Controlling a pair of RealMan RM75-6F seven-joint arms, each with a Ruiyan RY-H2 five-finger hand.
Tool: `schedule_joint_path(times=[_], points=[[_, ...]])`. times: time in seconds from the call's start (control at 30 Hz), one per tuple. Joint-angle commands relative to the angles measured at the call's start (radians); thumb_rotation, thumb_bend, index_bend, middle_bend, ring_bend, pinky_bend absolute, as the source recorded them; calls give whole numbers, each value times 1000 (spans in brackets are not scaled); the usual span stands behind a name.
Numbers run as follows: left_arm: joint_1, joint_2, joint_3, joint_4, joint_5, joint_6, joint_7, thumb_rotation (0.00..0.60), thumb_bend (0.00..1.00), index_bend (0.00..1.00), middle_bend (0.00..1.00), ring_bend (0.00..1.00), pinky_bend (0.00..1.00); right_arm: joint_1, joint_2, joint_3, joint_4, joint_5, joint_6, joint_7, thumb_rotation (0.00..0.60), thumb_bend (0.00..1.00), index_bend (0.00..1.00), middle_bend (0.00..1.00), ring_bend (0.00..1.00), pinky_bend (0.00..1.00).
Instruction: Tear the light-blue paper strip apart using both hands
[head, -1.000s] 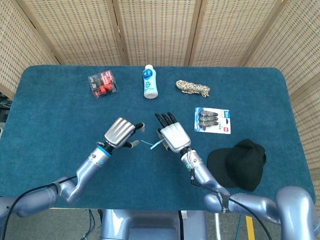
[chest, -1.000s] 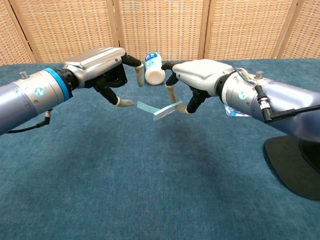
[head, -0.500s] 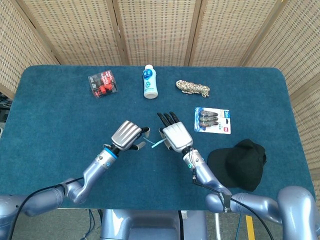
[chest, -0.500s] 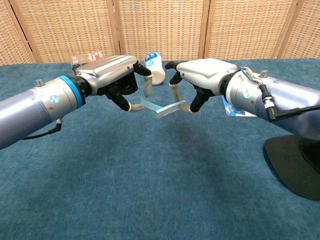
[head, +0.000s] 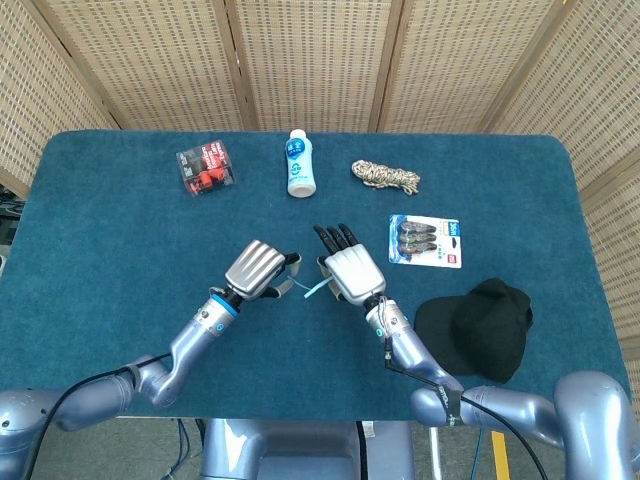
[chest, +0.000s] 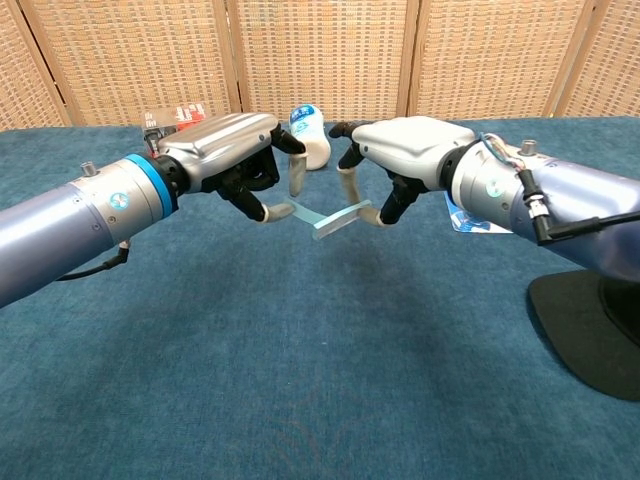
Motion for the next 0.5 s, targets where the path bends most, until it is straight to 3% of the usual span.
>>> schedule_joint_path(times=[0.03,0.5], points=[[-2,-2,2,3,-2,-1,2,600,353,571,989,972,940,0,1,-1,-1,1,1,0,600,517,628,8,0,0],[-14,-24,10,20,-14,0,2,600,396,616,989,972,940,1,8,-7,-5,4,7,8,600,517,628,8,0,0]])
